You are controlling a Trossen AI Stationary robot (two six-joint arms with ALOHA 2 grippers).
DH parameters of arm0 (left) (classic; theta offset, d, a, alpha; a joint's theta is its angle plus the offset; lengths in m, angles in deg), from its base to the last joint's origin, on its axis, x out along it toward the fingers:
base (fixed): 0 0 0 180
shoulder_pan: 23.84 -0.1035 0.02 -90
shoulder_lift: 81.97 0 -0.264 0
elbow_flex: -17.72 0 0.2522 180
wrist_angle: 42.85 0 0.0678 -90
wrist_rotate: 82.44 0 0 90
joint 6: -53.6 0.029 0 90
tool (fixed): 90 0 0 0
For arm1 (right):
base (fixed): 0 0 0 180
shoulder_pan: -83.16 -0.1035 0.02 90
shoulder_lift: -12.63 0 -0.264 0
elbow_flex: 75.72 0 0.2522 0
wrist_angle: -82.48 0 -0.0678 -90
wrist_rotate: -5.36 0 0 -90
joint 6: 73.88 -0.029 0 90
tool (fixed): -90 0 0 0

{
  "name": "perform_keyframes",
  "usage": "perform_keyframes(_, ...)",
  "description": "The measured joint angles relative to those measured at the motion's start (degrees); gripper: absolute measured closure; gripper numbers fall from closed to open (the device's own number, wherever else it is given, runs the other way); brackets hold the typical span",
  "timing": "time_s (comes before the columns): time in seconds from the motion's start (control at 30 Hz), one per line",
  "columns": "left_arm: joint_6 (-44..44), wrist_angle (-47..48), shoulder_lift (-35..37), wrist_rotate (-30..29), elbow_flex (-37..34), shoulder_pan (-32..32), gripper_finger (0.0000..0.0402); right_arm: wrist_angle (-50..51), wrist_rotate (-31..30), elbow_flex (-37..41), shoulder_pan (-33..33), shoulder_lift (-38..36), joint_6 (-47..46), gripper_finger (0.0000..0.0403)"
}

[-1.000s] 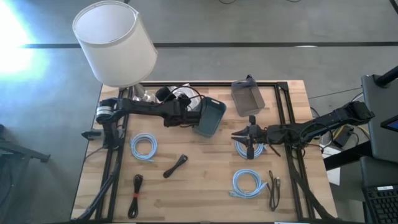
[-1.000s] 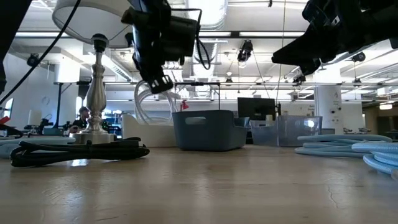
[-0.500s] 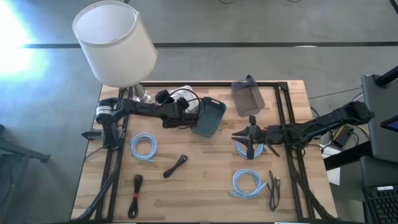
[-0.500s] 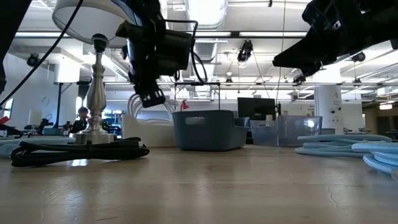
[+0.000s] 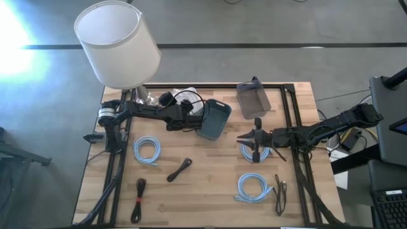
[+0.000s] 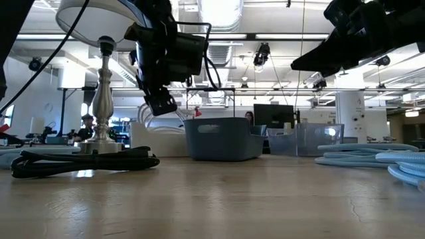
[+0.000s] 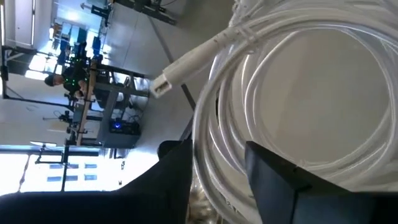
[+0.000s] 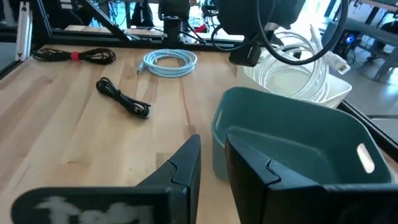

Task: Sort HDMI cables
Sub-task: Put the white HDMI cable into the white bin, then put the top right blue HDMI cable into the black bin

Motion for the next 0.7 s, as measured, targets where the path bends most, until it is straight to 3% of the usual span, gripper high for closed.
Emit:
perform_keyframes(0.27, 2.77, 0.08, -0.02, -0.85, 0.53, 0.18, 0.02, -6.86, -0.22, 0.0, 1.55, -0.02, 5.43, 0.0335)
perform_keyframes(0.47, 2.43, 0.0, -0.02, -0.35, 3.86, 1.4, 0.0193, -11.89, -0.19, -0.08, 3.25, -0.04, 8.85, 0.0334)
perform_keyframes(0.57, 2.27, -0.55, -0.02, 1.2, 5.77, 2.27, 0.0193, -8.6, -0.19, -1.77, 4.61, -0.04, 7.83, 0.0326)
perform_keyframes(0.7, 1.83, -1.43, -0.02, 2.89, 7.35, 3.26, 0.0193, 5.67, -0.22, -6.42, 5.93, -0.02, 7.02, 0.0303)
